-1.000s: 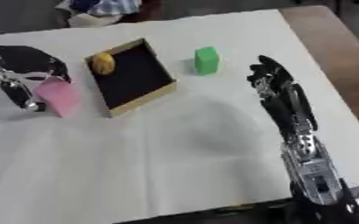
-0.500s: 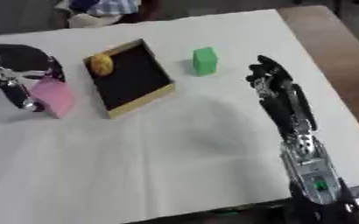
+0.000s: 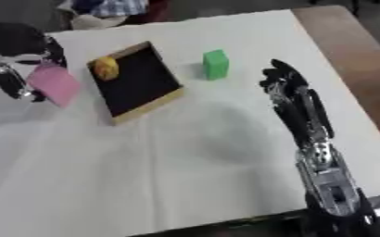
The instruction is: Pick up objects on the table and place them in the box.
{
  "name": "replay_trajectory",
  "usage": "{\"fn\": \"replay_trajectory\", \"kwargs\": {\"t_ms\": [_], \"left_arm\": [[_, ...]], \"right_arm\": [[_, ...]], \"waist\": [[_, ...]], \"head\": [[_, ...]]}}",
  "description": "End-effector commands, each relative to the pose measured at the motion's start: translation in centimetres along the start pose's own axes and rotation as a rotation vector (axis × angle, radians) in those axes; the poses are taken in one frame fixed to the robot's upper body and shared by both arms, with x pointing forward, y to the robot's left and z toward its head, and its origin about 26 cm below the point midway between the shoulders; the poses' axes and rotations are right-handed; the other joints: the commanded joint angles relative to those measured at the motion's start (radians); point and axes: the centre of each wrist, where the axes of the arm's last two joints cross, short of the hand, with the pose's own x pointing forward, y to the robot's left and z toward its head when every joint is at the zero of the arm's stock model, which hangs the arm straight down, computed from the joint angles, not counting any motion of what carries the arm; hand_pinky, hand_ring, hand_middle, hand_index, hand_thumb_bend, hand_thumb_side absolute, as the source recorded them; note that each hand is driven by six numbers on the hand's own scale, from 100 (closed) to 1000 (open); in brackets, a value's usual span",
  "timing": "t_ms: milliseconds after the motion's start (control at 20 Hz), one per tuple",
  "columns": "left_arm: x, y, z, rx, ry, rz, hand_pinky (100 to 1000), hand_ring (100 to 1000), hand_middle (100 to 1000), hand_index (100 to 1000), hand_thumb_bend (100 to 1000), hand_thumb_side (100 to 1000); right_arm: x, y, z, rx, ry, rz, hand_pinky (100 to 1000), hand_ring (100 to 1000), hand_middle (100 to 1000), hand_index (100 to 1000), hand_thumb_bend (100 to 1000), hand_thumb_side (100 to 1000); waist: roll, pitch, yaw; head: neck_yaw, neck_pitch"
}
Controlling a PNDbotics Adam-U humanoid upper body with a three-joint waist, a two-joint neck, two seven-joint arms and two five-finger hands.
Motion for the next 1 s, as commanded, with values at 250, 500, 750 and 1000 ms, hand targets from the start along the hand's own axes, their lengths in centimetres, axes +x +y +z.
{"fn": "replay_trajectory", "kwargs": {"t_ms": [250, 500, 750, 1000], "left_arm": [[1.7, 3.1, -3.4, 0.054, -0.038, -0.037, 747, 648, 583, 675, 428, 114], [3.1, 2.2, -5.9, 0.058, -0.076, -0.061, 752, 669, 597, 687, 430, 122], [3.9, 1.4, -6.8, 0.045, -0.127, -0.094, 759, 687, 617, 698, 448, 136], [4.1, 0.5, -6.5, -0.015, -0.172, -0.123, 764, 704, 644, 714, 464, 146]], "right_arm": [[0.6, 0.0, -0.5, 0.012, -0.024, 0.004, 780, 737, 757, 901, 100, 684], [0.7, 0.2, -0.8, 0.028, -0.032, 0.000, 780, 737, 757, 901, 100, 685], [0.8, 0.2, -0.9, 0.028, -0.035, 0.001, 780, 737, 757, 900, 100, 686], [0.8, 0.1, -0.9, 0.028, -0.035, 0.003, 780, 737, 757, 900, 100, 687]], "waist": [[-0.005, -0.029, -0.022], [-0.002, -0.020, -0.049], [0.000, -0.013, -0.062], [0.004, -0.013, -0.059]], "head": [[0.009, -0.002], [0.022, -0.002], [0.021, -0.002], [0.016, -0.002]]}}
